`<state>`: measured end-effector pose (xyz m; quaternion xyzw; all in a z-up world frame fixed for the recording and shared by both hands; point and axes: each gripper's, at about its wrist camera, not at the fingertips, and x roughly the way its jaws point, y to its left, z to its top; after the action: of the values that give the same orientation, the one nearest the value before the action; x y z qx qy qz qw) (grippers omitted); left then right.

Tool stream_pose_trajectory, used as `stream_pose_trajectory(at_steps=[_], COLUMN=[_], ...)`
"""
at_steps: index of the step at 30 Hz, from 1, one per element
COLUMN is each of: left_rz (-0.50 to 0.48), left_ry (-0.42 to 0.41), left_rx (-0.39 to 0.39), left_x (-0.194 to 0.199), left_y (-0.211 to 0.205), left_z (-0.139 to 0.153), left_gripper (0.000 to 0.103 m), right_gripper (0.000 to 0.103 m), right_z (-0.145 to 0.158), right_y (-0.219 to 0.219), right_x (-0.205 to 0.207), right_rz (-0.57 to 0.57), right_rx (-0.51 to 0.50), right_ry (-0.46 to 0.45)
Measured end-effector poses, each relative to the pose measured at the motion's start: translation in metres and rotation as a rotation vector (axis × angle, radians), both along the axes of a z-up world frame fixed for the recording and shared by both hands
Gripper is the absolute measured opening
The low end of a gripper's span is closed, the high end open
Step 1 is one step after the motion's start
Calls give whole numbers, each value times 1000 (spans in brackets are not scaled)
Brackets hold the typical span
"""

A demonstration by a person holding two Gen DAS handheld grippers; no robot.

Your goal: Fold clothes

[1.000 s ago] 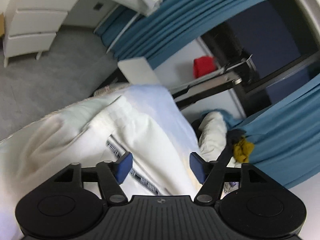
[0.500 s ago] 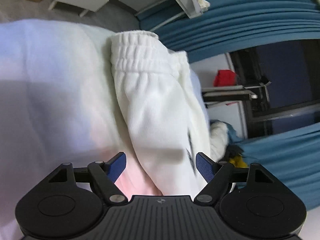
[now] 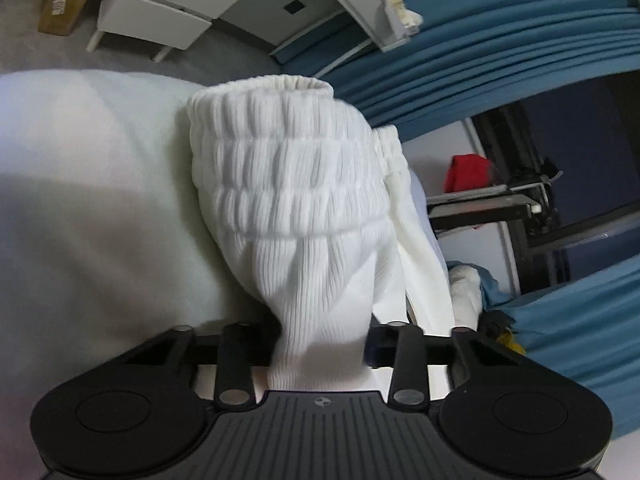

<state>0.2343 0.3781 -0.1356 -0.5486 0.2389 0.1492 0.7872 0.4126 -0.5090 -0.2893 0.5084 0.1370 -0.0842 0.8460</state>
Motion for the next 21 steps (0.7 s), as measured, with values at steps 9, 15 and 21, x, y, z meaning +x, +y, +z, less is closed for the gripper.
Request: stream_pose_trajectory(at_steps=[9, 15, 21], left_rz=[127, 76, 39], left_ry=[-64, -26, 73], left_rx=[56, 123, 196], left_x=[-29, -87, -158], left_y=[-3, 32, 64], left_z=[82, 123, 113], left_gripper=[17, 17, 17], right_gripper=[14, 13, 13], right_z=[37, 48, 26], right_y=[13, 24, 31], right_x=[-39, -80, -131], right_rz=[-29, 15, 117], right_rx=[-47, 10, 146], right_ry=[18, 78, 246])
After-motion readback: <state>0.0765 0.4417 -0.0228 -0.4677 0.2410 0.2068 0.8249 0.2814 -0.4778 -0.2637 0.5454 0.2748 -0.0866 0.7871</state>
